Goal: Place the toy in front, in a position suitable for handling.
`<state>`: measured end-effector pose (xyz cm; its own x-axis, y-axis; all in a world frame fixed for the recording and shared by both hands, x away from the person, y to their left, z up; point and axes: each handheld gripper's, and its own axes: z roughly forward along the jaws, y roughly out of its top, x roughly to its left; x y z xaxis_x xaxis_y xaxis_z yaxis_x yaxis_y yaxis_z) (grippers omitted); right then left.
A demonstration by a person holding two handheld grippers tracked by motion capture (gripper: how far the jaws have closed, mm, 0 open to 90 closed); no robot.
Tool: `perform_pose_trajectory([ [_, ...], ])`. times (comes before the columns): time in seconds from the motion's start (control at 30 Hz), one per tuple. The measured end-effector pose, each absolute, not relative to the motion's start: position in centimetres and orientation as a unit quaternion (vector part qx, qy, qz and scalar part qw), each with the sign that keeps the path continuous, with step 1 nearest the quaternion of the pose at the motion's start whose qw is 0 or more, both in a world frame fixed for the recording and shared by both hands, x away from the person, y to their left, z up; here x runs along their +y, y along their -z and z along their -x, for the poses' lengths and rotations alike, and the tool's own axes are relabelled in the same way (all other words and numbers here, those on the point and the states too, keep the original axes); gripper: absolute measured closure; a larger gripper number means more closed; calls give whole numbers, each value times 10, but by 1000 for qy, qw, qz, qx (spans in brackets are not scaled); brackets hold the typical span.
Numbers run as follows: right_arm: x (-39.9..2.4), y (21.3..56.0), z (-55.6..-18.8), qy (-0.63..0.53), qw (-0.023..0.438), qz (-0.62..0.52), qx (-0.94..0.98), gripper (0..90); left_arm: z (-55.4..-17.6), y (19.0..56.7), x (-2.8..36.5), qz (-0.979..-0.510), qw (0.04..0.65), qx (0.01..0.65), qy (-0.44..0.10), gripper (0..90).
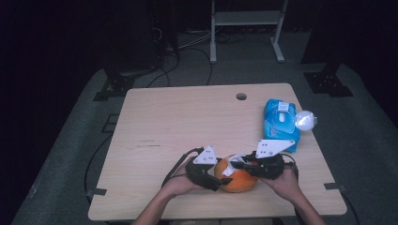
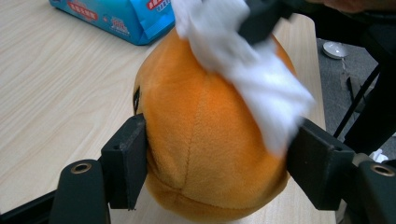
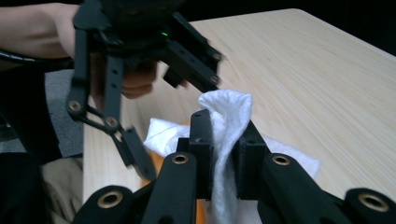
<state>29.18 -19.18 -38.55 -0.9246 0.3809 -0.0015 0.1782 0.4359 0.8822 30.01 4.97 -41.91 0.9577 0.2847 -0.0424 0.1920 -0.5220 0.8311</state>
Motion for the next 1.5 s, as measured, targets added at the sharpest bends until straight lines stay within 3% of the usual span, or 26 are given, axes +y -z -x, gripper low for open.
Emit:
perform_pose_trajectory([
  [0.3,-179,386,-285,-498,106,-152,847,797,-292,416,41,-881,452,116,-74,252],
  [0.47,-189,386,-290,-510,91,-159,841,796,-305,426,49,-866,477,140,-47,100],
  [0.63,-191,386,-291,-510,94,-164,839,797,-301,425,47,-868,476,129,-54,277],
  [0.9,-172,382,-281,-486,111,-142,855,797,-292,419,42,-880,456,112,-69,323],
  [1.17,-211,382,-291,-499,103,-189,840,796,-305,430,58,-881,451,137,-36,311],
  [1.23,-212,382,-290,-499,105,-189,839,797,-305,429,56,-882,449,136,-34,289],
  [1.3,-205,384,-289,-496,111,-187,841,796,-303,426,51,-876,463,128,-52,170],
  [1.33,-205,384,-289,-496,111,-187,841,796,-303,426,51,-876,463,128,-52,154],
  [1.5,-188,386,-290,-501,98,-173,842,796,-295,423,43,-868,480,102,-73,175],
])
